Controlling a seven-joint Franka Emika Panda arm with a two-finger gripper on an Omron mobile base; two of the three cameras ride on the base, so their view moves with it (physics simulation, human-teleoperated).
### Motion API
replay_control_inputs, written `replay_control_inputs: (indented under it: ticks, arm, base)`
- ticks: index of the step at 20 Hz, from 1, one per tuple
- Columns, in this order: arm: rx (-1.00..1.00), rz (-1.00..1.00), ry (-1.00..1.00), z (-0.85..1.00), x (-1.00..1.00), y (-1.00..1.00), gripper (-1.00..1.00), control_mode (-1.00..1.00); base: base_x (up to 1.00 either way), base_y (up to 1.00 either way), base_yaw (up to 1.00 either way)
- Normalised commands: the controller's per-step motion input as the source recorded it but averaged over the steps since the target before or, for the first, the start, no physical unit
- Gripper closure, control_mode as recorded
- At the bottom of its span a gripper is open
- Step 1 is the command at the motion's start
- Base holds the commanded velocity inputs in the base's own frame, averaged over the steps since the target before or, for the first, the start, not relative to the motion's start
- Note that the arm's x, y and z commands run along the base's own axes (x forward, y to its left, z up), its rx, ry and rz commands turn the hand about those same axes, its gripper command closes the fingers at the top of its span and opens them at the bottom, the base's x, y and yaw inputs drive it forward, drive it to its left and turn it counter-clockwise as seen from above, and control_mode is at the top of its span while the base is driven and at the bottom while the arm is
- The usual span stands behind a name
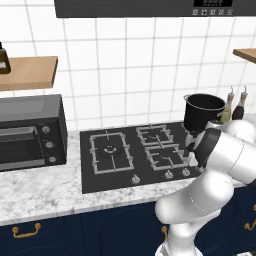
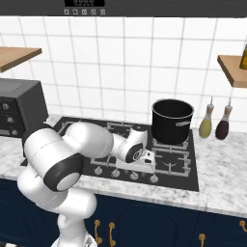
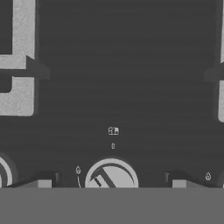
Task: Turn off the rear right burner of the stove.
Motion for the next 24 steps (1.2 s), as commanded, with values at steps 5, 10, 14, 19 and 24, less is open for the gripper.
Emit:
replay_control_inputs:
  ticks: [5, 10, 14, 19, 24]
  arm:
    - [0.0, 0.0, 0.0, 0.0, 0.0, 0.0, 1.0, -1.0]
    - [0.0, 0.0, 0.0, -0.03, 0.0, -0.03, 1.0, -1.0]
    - [0.1, -0.2, 0.0, -0.15, -0.19, -0.51, 1.0, -1.0]
    - [0.2, -0.45, 0.0, -0.14, -0.46, -0.84, 1.0, -1.0]
    - [0.19, -0.56, 0.0, -0.14, -0.42, -0.86, 1.0, -1.0]
  base:
    - [0.0, 0.0, 0.0]
    - [0.0, 0.0, 0.0]
    - [0.0, 0.0, 0.0]
    - [0.0, 0.0, 0.0]
    - [0.0, 0.0, 0.0]
